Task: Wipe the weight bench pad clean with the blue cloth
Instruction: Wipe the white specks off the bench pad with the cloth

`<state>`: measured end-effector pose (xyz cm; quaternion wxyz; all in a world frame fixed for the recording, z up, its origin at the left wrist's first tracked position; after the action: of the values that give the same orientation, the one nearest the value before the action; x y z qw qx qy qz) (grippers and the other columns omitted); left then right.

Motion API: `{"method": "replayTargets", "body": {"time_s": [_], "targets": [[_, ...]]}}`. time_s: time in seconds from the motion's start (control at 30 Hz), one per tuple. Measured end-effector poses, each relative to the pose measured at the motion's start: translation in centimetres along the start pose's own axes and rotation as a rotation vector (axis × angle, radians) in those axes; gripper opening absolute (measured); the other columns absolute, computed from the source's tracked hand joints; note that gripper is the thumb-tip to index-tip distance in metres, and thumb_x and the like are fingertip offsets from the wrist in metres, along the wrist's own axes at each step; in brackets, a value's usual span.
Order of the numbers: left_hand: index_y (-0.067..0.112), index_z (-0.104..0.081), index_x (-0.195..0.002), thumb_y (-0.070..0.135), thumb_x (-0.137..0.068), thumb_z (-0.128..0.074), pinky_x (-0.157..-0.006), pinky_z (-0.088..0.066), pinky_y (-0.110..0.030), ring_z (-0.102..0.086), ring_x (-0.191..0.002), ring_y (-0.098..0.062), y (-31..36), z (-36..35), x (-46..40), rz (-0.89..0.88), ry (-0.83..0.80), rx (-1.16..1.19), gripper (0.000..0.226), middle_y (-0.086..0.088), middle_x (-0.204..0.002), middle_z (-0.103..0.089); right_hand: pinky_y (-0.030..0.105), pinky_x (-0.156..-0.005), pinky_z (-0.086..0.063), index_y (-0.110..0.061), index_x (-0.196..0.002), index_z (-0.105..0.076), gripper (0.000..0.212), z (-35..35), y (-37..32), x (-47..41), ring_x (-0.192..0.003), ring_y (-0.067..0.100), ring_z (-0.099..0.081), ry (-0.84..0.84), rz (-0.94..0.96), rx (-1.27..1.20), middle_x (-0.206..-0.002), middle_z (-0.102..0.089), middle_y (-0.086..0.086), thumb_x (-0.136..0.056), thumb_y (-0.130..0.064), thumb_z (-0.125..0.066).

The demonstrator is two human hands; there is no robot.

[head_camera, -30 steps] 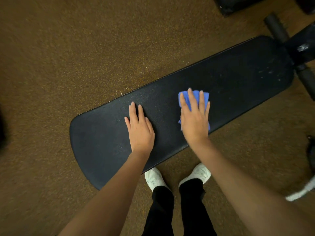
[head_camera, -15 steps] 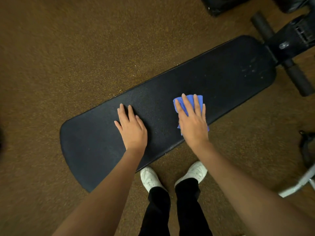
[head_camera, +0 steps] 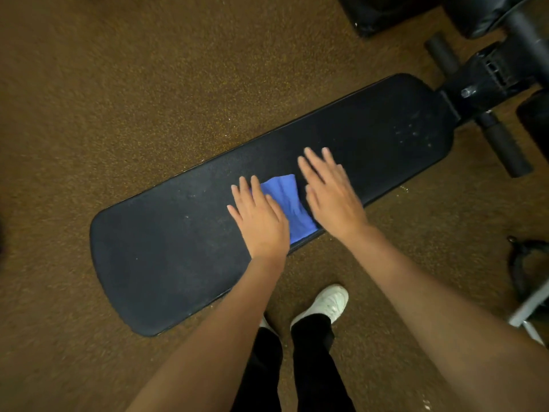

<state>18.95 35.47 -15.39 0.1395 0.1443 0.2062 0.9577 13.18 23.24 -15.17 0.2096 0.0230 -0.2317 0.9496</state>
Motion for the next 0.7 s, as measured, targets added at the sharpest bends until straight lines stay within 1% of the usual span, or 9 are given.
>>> {"method": "replayTargets", "body": {"time_s": [0.03, 0.1, 0.2, 0.27, 0.33, 0.47, 0.53, 0.6, 0.7], "targets": [[0.008, -0.025, -0.144, 0.03, -0.096, -0.018, -0.113, -0.011, -0.052, -0.01, -0.142, -0.031, 1.0, -0.8, 0.5, 0.006, -0.03, -0.025, 0.054, -0.014, -0.153, -0.02, 0.052, -0.113, -0.021, -0.011, -0.145, -0.031, 0.053, 0.6, 1.2, 0.3, -0.144, 0.03, -0.012, -0.001, -0.032, 0.014, -0.155, -0.023, 0.005, -0.093, -0.011, -0.044], [0.009, -0.02, -0.146, 0.036, -0.098, -0.028, -0.113, -0.009, -0.052, -0.004, -0.142, -0.034, 2.6, -2.6, 1.3, 0.03, -0.091, -0.068, 0.055, -0.016, -0.154, -0.012, 0.052, -0.114, -0.018, -0.012, -0.146, -0.028, 0.055, 1.3, 3.0, 1.2, -0.144, 0.029, -0.008, -0.028, -0.056, 0.04, -0.156, -0.019, 0.005, -0.094, -0.01, -0.046], [0.007, -0.014, -0.146, 0.046, -0.095, -0.036, -0.112, -0.01, -0.053, -0.003, -0.141, -0.039, 3.2, -4.6, 1.6, 0.071, -0.097, -0.175, 0.068, -0.018, -0.154, -0.008, 0.052, -0.115, -0.017, -0.013, -0.146, -0.026, 0.056, 1.3, 4.9, 2.2, -0.145, 0.029, -0.004, -0.082, -0.076, 0.073, -0.157, -0.015, 0.005, -0.094, -0.012, -0.045], [0.007, -0.021, -0.145, 0.047, -0.094, -0.034, -0.11, -0.018, -0.055, -0.011, -0.139, -0.042, 3.0, -5.3, 1.0, 0.075, -0.06, -0.238, 0.067, -0.02, -0.153, -0.016, 0.053, -0.115, -0.016, -0.014, -0.147, -0.025, 0.055, 1.2, 5.7, 2.4, -0.145, 0.029, -0.002, -0.098, -0.082, 0.08, -0.157, -0.013, 0.005, -0.095, -0.015, -0.044], [0.007, -0.027, -0.143, 0.042, -0.094, -0.031, -0.107, -0.025, -0.056, -0.02, -0.137, -0.043, 2.7, -5.6, 0.4, 0.075, -0.045, -0.299, 0.06, -0.02, -0.15, -0.024, 0.052, -0.115, -0.011, -0.016, -0.147, -0.023, 0.054, 1.0, 6.5, 2.5, -0.145, 0.028, 0.001, -0.106, -0.087, 0.087, -0.158, -0.01, 0.004, -0.096, -0.02, -0.041], [0.009, -0.02, -0.146, 0.033, -0.097, -0.027, -0.11, -0.018, -0.053, -0.012, -0.14, -0.041, 3.2, -5.9, -1.3, 0.014, -0.082, -0.373, 0.055, -0.018, -0.152, -0.018, 0.052, -0.115, -0.008, -0.019, -0.148, -0.019, 0.055, 0.9, 7.9, 2.1, -0.145, 0.028, 0.004, -0.13, -0.091, 0.097, -0.158, -0.006, 0.003, -0.097, -0.027, -0.036], [0.01, -0.012, -0.147, 0.032, -0.1, -0.023, -0.113, -0.012, -0.05, -0.004, -0.141, -0.038, 4.3, -5.6, -4.0, -0.045, -0.091, -0.376, 0.054, -0.016, -0.155, -0.01, 0.052, -0.115, -0.008, -0.02, -0.148, -0.019, 0.056, 1.0, 8.4, 1.9, -0.145, 0.028, 0.004, -0.137, -0.074, 0.096, -0.158, -0.006, 0.003, -0.096, -0.028, -0.036], [0.011, -0.006, -0.148, 0.032, -0.101, -0.021, -0.114, -0.008, -0.047, 0.001, -0.142, -0.035, 5.3, -5.0, -7.1, -0.047, -0.076, -0.352, 0.053, -0.014, -0.156, -0.004, 0.051, -0.115, -0.008, -0.02, -0.148, -0.019, 0.056, 1.1, 8.8, 1.9, -0.145, 0.028, 0.004, -0.139, -0.056, 0.098, -0.158, -0.006, 0.003, -0.096, -0.029, -0.036], [0.011, -0.012, -0.147, 0.033, -0.101, -0.021, -0.114, -0.012, -0.045, -0.004, -0.142, -0.034, 5.0, -4.8, -7.4, -0.055, -0.039, -0.321, 0.052, -0.014, -0.155, -0.009, 0.048, -0.114, -0.007, -0.018, -0.148, -0.021, 0.056, 1.1, 9.3, 2.0, -0.144, 0.029, 0.002, -0.135, -0.031, 0.098, -0.158, -0.008, 0.005, -0.095, -0.031, -0.034]]}}
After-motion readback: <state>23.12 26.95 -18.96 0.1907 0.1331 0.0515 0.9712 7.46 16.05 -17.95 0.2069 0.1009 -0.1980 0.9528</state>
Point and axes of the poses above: each hand's wrist, its own x-axis away from the middle knuckle, its own z-axis out of the back of the hand, y = z × x, the point moved 4 cm from there along -x, towards the middle knuckle
